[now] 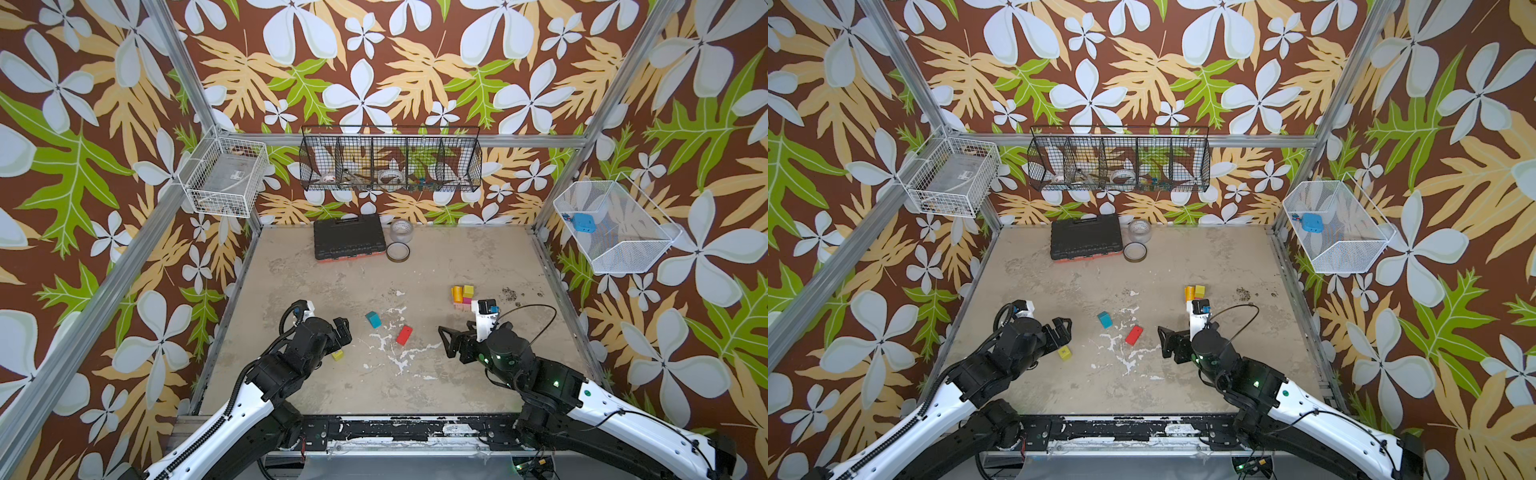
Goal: Build the wood block tower
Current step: 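Lower the left gripper and grasp the yellow X-marked cube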
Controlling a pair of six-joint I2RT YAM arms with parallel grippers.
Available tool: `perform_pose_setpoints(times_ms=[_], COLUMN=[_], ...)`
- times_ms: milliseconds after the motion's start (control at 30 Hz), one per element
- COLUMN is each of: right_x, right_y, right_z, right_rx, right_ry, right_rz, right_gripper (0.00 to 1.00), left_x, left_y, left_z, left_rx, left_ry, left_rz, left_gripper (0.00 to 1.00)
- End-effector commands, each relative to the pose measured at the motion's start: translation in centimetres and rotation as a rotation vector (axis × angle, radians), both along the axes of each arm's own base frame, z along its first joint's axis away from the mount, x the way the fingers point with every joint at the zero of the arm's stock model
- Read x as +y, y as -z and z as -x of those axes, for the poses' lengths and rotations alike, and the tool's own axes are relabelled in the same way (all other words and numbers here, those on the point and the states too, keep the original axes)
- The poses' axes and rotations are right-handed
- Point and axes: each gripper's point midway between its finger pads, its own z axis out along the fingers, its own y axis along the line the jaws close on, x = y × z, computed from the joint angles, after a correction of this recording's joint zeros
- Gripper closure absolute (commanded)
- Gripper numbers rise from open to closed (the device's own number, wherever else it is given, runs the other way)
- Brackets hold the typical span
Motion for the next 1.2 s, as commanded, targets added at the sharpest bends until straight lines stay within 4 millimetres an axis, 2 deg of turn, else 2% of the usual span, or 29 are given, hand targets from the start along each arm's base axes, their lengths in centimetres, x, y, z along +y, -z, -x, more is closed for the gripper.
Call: perform_pose_setpoints(times_ms=[0, 33, 100, 233, 400, 567, 700, 767, 900, 1167], right_x=[-1.8, -2.8, -2.6, -2.4, -1.4, -1.5, -2.3, -2.5, -2.7, -2.4], right_y=[1.2, 1.7, 3.2, 6.2, 6.0, 5.9, 5.7, 5.9, 6.8, 7.4], right_z=[0.5, 0.2, 0.1, -0.4, -0.4, 0.3, 0.5, 0.7, 1.0, 1.3], right_rx=[0.014, 0.016, 0.004, 0.013, 0.041, 0.026, 0.023, 0.028, 0.05, 0.068], right_ry=[-0.002, 0.052, 0.045, 0.059, 0.033, 0.006, 0.027, 0.029, 0.03, 0.014], right_rz=[0.17, 0.192, 0.185, 0.21, 0.194, 0.141, 0.135, 0.133, 0.13, 0.129], right_gripper=[0.04, 0.0, 0.0, 0.0, 0.0, 0.0, 0.0, 0.0, 0.0, 0.0], left_x=[2.5, 2.9, 3.2, 2.7, 3.0, 1.9, 0.8, 0.2, 0.3, -0.5], left_y=[0.4, 0.8, 1.7, 3.9, 7.0, 8.3, 9.4, 9.8, 10.5, 10.2], left_z=[-0.4, -0.3, -0.2, 0.1, 1.1, 1.2, 1.4, 1.5, 2.0, 2.5], left_rx=[-0.023, -0.014, 0.007, 0.051, 0.111, 0.137, 0.195, 0.209, 0.229, 0.231], left_ry=[-0.161, -0.179, -0.192, -0.158, -0.179, -0.112, -0.067, -0.046, -0.045, -0.029], left_rz=[-0.03, -0.046, -0.068, -0.073, -0.063, -0.061, -0.044, -0.03, -0.027, -0.032], left_gripper=[0.0, 0.0, 0.0, 0.0, 0.0, 0.01, 0.13, 0.15, 0.15, 0.22])
